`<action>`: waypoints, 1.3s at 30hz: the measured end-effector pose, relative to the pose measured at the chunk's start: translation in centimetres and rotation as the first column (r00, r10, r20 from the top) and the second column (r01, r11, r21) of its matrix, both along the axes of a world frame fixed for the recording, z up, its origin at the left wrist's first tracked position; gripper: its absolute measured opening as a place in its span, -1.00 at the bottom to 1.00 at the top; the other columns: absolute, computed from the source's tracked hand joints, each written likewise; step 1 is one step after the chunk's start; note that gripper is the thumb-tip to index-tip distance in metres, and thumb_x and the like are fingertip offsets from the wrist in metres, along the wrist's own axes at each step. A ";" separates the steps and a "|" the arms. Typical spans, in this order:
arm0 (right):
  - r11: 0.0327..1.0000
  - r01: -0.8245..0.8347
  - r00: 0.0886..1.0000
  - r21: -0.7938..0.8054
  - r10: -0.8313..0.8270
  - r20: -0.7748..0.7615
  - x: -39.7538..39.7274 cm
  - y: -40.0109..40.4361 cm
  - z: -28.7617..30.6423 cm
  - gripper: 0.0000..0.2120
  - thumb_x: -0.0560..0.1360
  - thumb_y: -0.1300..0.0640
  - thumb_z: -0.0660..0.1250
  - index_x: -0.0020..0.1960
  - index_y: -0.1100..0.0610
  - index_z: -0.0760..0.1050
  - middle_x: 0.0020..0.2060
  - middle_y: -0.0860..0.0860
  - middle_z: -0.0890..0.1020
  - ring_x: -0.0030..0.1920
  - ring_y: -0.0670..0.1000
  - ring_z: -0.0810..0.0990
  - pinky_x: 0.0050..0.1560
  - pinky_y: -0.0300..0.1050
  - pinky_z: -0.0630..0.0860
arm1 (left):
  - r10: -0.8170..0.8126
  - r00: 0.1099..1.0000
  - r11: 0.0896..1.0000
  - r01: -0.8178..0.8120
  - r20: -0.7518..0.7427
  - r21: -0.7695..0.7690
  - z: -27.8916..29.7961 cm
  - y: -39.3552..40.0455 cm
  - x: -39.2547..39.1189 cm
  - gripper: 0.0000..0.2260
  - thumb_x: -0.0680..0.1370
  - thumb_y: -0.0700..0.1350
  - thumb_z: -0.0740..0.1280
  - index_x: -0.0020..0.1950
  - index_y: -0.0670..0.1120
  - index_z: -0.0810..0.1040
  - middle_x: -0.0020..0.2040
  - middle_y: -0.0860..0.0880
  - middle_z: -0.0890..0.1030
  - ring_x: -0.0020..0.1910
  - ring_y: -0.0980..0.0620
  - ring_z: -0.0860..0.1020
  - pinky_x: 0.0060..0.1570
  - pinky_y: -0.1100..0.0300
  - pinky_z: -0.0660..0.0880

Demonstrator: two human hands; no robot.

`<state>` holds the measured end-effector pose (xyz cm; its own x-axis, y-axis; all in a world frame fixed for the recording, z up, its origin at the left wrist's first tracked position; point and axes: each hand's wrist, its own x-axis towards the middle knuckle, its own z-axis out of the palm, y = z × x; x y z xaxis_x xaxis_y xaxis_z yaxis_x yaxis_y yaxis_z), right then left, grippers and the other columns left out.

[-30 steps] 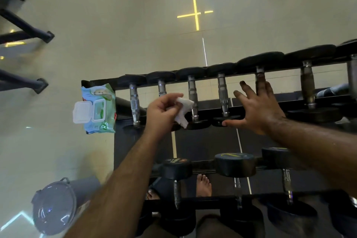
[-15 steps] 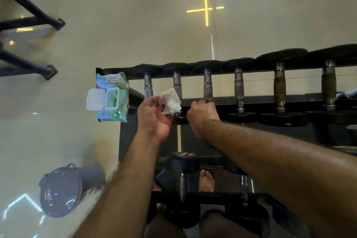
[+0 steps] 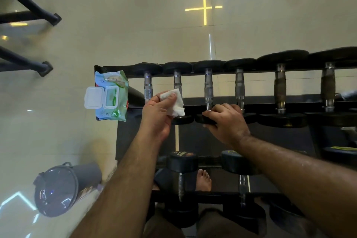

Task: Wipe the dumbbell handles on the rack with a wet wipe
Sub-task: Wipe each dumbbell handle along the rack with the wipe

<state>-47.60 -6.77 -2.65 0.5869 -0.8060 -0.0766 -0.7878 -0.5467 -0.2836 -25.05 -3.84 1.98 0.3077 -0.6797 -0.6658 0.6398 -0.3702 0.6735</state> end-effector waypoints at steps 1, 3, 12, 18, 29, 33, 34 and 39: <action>0.998 -0.053 0.998 -0.016 0.053 -0.016 -0.4 -0.5 0.3 -0.56 0.44 -0.15 0.61 0.24 0.02 0.69 0.04 0.04 0.70 0.08 0.18 0.67 0.21 0.22 0.51 | -0.036 0.999 0.999 0.036 0.039 0.004 0.0 -0.1 -0.3 -0.76 0.57 -0.26 0.46 0.23 -0.19 0.63 0.16 -0.18 0.69 0.10 -0.14 0.68 -0.10 0.13 0.66; 0.987 -0.153 0.981 -0.049 0.146 -0.130 -2.5 -2.2 0.6 -0.33 0.50 -0.41 0.40 0.37 0.06 0.62 0.23 0.08 0.68 0.23 0.19 0.65 0.36 0.25 0.49 | -0.147 0.978 0.989 0.149 0.151 -0.003 -0.1 -0.5 -0.9 -0.71 0.54 -0.29 0.48 0.26 -0.18 0.65 0.18 -0.18 0.70 0.15 -0.15 0.70 -0.06 0.12 0.66; 0.912 -0.367 0.767 0.185 0.409 -0.495 -13.4 -8.3 3.0 0.26 0.38 -0.77 -0.04 0.75 0.11 -0.12 0.72 0.18 -0.11 0.72 0.23 -0.18 0.68 0.26 -0.20 | -0.307 0.713 0.914 0.406 0.630 -0.014 -0.6 -5.2 -5.2 -0.84 0.58 -0.17 0.49 0.16 -0.07 0.72 0.02 -0.02 0.74 -0.01 0.03 0.74 -0.06 0.01 0.72; 0.908 -0.391 0.819 0.152 0.418 -0.393 -13.5 -8.5 2.5 0.21 0.41 -0.74 -0.04 0.76 0.08 -0.13 0.74 0.11 -0.14 0.73 0.19 -0.17 0.66 0.27 -0.20 | -0.206 0.366 0.875 0.484 0.908 0.003 -1.5 -7.5 -6.9 -0.80 0.58 -0.25 0.46 0.17 -0.07 0.74 0.04 0.00 0.75 0.03 0.12 0.70 0.07 0.13 0.69; 0.929 -0.316 0.845 0.195 0.368 -0.388 -13.9 -8.4 1.1 0.22 0.37 -0.76 0.01 0.74 -0.04 -0.29 0.71 0.05 -0.33 0.68 0.16 -0.38 0.65 0.24 -0.32 | -0.068 -0.517 0.239 0.822 0.854 0.516 -5.2 -6.4 -5.2 -0.60 0.55 -0.22 0.48 0.38 -0.03 0.63 0.37 -0.03 0.64 0.44 -0.01 0.54 0.48 -0.05 0.45; 0.928 -0.342 0.833 0.149 0.373 -0.408 -13.9 -8.4 0.9 0.21 0.38 -0.75 0.00 0.76 0.03 -0.04 0.74 0.12 -0.05 0.72 0.23 -0.09 0.63 0.28 -0.11 | -0.072 -0.448 0.268 0.852 0.891 0.450 -3.5 -6.3 -4.3 -0.68 0.60 -0.21 0.43 0.35 -0.03 0.65 0.29 -0.03 0.69 0.26 0.00 0.66 0.30 0.01 0.59; 0.924 -0.349 0.827 0.159 0.383 -0.412 -13.8 -8.5 0.9 0.22 0.38 -0.75 0.00 0.75 0.05 -0.01 0.74 0.13 -0.02 0.72 0.24 -0.05 0.62 0.28 -0.08 | -0.013 -0.429 0.362 0.840 0.903 0.404 -3.4 -7.1 -4.4 -0.72 0.60 -0.21 0.44 0.31 -0.06 0.68 0.24 -0.04 0.71 0.22 0.00 0.68 0.27 0.02 0.60; 0.930 -0.334 0.846 0.151 0.367 -0.387 -13.6 -8.4 0.7 0.25 0.35 -0.75 0.03 0.75 0.02 -0.18 0.73 0.11 -0.20 0.71 0.20 -0.23 0.64 0.25 -0.19 | 0.061 -0.505 0.556 0.734 0.861 0.390 -4.9 -9.6 -6.4 -0.84 0.56 -0.18 0.50 0.14 -0.13 0.73 -0.01 -0.05 0.76 0.06 -0.08 0.65 0.12 0.02 0.60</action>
<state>-61.21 -15.18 -1.95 0.7341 -0.5349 -0.4183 -0.6017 -0.7979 -0.0356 -31.42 -13.44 -2.94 -0.3512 -0.9110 0.2164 -0.9009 0.3917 0.1871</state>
